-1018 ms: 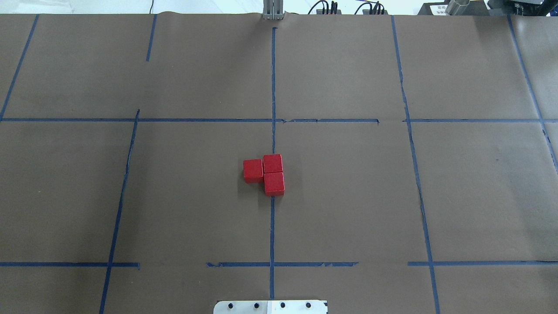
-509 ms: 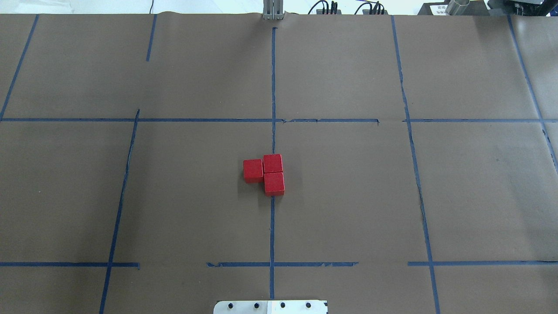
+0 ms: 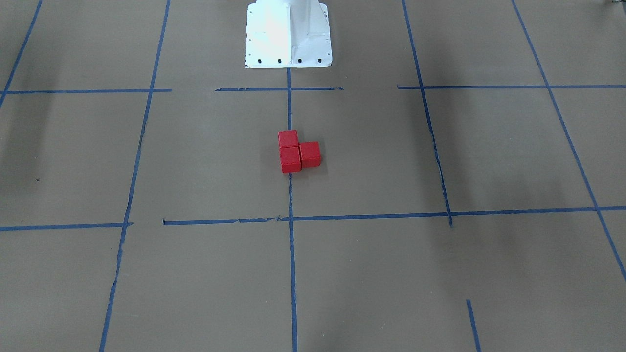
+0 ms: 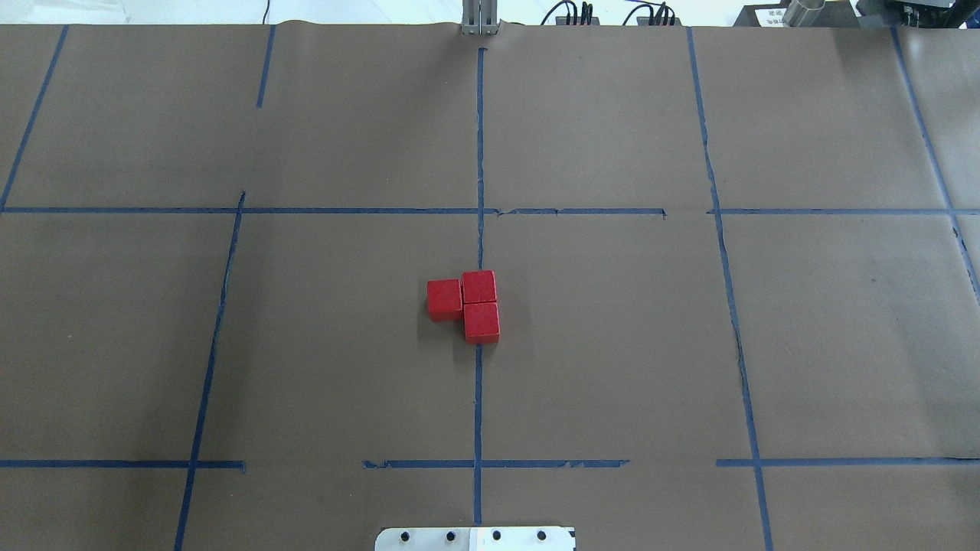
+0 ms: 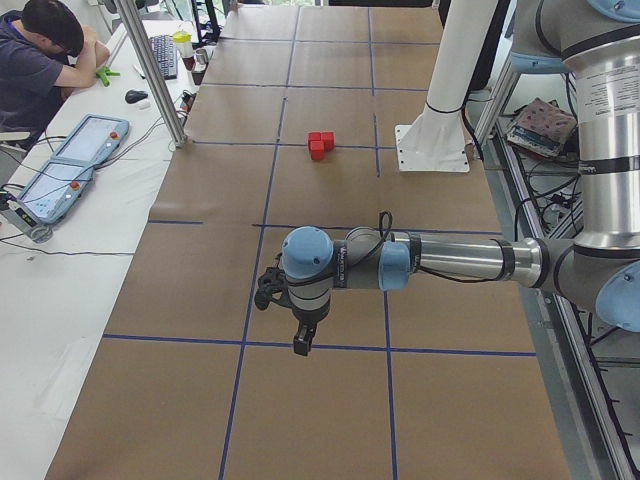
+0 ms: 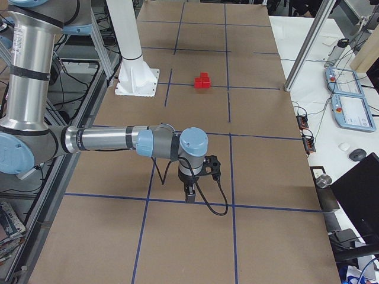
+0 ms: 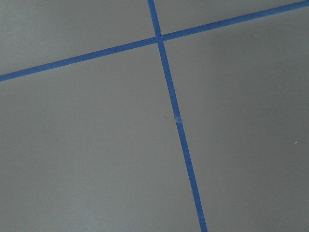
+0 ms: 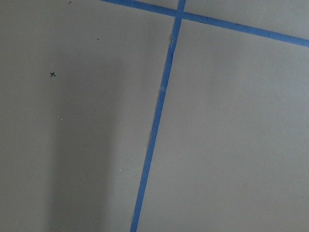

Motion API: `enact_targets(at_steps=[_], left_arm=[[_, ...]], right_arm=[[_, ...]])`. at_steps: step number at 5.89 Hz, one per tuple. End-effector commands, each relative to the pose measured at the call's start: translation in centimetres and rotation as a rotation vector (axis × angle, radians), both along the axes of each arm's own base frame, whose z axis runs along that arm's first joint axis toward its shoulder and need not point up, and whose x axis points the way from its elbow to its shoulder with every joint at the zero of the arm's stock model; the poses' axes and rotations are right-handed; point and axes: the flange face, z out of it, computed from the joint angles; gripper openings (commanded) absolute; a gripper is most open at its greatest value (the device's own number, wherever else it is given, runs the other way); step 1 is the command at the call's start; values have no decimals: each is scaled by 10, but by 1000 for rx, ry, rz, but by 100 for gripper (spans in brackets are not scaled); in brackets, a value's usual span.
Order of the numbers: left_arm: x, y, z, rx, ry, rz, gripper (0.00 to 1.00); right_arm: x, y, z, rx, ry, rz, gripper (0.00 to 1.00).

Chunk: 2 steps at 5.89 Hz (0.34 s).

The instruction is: Form red blocks into L shape at center

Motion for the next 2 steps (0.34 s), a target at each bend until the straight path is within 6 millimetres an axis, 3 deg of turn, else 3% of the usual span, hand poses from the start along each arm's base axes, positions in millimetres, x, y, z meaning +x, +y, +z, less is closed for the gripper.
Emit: enact_targets(at_steps=[1, 2], left_arm=[[0, 0, 0, 0, 0, 0, 100], [0, 0, 0, 0, 0, 0, 100]], right_arm=[[0, 0, 0, 0, 0, 0, 99], [0, 0, 0, 0, 0, 0, 99]])
